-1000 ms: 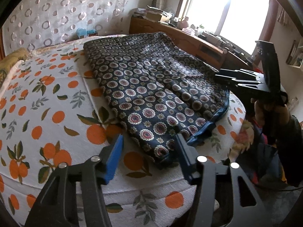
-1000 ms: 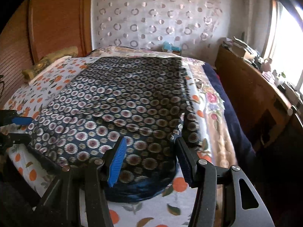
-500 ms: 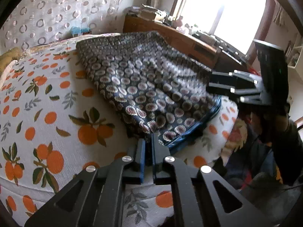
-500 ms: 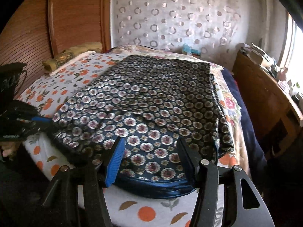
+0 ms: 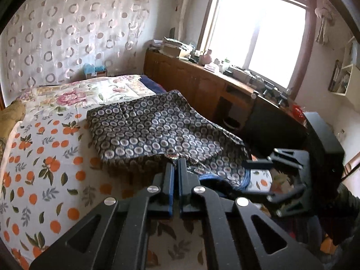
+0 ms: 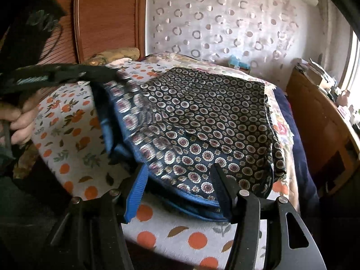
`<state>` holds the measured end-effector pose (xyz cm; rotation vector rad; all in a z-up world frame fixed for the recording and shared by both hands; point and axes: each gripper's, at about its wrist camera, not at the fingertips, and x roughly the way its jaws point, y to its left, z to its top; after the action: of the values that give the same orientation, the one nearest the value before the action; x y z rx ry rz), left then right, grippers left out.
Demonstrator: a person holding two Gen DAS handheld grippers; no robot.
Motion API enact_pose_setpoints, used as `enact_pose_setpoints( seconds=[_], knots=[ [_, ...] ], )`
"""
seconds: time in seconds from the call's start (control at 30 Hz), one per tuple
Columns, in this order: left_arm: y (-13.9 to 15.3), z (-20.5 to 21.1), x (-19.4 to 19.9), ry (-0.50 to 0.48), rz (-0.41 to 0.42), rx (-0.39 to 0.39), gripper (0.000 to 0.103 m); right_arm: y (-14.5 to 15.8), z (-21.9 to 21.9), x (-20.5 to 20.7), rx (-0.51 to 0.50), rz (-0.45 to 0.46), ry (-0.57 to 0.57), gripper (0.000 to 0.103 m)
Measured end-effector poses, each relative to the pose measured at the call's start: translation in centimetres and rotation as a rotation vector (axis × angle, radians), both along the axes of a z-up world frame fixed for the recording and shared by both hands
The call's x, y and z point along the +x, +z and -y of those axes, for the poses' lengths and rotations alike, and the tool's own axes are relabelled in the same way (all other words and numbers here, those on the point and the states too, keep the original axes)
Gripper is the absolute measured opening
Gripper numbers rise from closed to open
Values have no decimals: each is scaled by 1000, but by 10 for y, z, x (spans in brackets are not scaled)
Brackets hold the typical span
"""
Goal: Fold small clothes
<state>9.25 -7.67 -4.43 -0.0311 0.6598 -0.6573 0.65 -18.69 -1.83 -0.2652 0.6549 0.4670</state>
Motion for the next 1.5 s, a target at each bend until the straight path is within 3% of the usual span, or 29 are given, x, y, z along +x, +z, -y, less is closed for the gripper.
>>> enact_pose_setpoints(
  seconds=[0.33,0.5,0.87,0.93,1.0,1.1,1.27,1.5],
  knots=[
    [-5,-7,8,40,-16,-26,3,-23,-8,10,-46,-43,17,60],
    [-4,-8,5,43,-11,-27,3,-35,4,27,-80,-65,-39,60],
    [-4,-13,6,60,-8,-29,3,-30,46,51,-63,-26,-178,59],
    [-5,-13,5,64,-7,-24,3,-29,43,50,-51,-12,-160,53],
    [-4,-14,5,68,-6,-22,3,-28,41,51,-46,-3,-139,22],
    [-3,-16,6,79,-2,-19,3,-23,40,51,-40,30,-126,9],
    [2,-19,14,92,6,-13,3,5,30,53,-24,115,-111,5],
    [9,-27,46,120,17,-17,3,34,12,93,-30,191,-86,4]
  ],
)
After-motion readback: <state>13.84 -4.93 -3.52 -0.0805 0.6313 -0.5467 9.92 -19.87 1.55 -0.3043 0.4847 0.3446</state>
